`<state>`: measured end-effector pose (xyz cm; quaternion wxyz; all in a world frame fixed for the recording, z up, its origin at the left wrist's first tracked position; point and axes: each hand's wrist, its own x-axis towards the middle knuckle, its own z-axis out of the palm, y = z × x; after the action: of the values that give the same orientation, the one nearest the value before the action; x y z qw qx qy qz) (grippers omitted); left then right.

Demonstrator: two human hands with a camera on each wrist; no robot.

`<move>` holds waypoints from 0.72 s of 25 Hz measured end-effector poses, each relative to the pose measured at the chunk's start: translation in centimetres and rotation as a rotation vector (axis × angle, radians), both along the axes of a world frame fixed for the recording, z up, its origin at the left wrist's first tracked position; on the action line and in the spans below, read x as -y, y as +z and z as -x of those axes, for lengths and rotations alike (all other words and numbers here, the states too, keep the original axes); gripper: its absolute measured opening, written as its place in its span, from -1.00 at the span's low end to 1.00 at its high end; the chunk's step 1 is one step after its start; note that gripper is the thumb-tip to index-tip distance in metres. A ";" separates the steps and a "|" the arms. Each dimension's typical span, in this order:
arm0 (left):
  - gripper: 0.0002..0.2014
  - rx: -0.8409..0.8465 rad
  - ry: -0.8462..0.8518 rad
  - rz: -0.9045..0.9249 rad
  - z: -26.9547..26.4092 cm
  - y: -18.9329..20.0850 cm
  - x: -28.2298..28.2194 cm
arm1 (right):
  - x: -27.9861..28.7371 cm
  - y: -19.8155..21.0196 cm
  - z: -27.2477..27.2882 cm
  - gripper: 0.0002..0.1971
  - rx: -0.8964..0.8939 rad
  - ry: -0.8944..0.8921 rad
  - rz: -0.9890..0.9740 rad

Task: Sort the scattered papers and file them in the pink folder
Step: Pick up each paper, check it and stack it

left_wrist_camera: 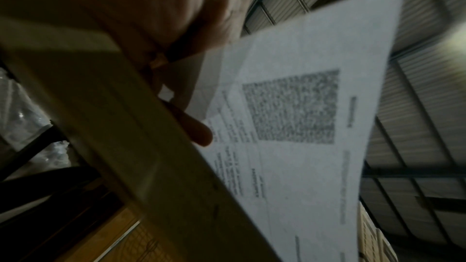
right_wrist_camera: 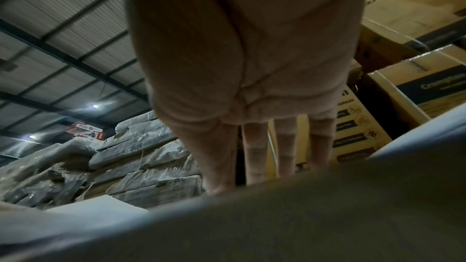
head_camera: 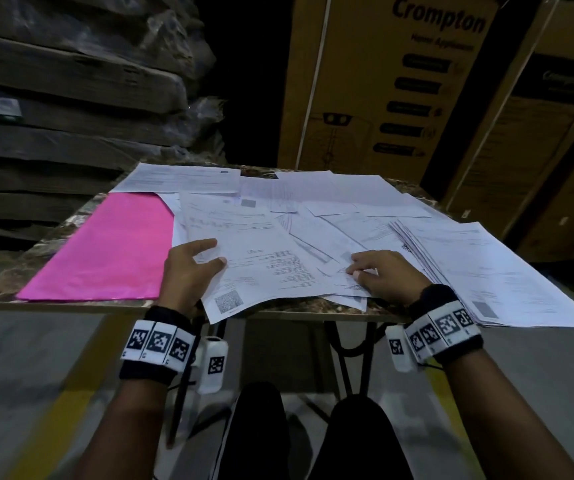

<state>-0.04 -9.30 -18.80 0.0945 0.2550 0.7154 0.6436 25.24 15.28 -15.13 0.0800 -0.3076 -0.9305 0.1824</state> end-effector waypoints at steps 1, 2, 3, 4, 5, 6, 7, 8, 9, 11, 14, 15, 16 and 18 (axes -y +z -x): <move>-0.56 0.008 -0.004 -0.002 0.0 0.0 0.1 | 0.4 0.4 -0.2 -0.79 0.003 0.043 -0.004; -0.56 0.011 -0.006 -0.006 0.0 -0.1 0.1 | 0.7 0.7 -0.4 -0.77 0.000 0.070 0.003; -0.56 0.007 -0.008 -0.009 0.1 -0.1 0.2 | 1.0 0.7 -0.5 -0.76 -0.001 0.085 0.003; -0.56 0.003 -0.010 -0.011 0.1 -0.2 0.2 | 1.2 0.8 -0.7 -0.75 0.002 0.100 -0.015; -0.56 0.004 -0.014 -0.014 0.2 -0.3 0.2 | 1.2 0.8 -0.9 -0.74 0.008 0.110 -0.038; -0.56 0.010 -0.018 -0.017 0.2 -0.5 0.2 | 1.2 0.8 -0.9 -0.74 0.006 0.114 -0.058; -0.56 0.017 -0.022 -0.022 0.3 -0.5 0.2 | 1.1 0.8 -0.9 -0.72 0.010 0.110 -0.071; -0.56 0.017 -0.026 -0.025 0.3 -0.6 0.2 | 1.1 0.8 -0.9 -0.70 0.023 0.104 -0.087; -0.56 0.014 -0.029 -0.026 0.3 -0.6 0.2 | 1.0 0.8 -0.8 -0.67 0.049 0.101 -0.112; -0.57 0.002 -0.026 -0.019 0.2 -0.6 0.2 | 1.1 0.6 -0.6 -0.60 0.091 0.123 -0.157; -0.57 -0.015 -0.019 -0.001 0.0 -0.4 0.3 | 1.0 0.5 -0.2 -0.62 -0.018 0.076 -0.167; -0.57 -0.016 -0.021 0.000 0.0 -0.4 0.3 | 1.0 0.8 -0.1 -0.65 -0.083 0.048 -0.161; -0.57 -0.019 -0.024 0.001 -0.1 -0.4 0.4 | 1.2 1.1 0.0 -0.66 -0.158 0.036 -0.146; -0.57 -0.032 -0.025 0.008 -0.1 -0.4 0.4 | 1.8 1.9 0.4 -0.69 -0.344 0.039 -0.139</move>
<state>0.07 -9.68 -19.16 0.0921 0.2740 0.7161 0.6353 24.89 13.51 -13.25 0.2555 -0.2475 -0.9192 0.1691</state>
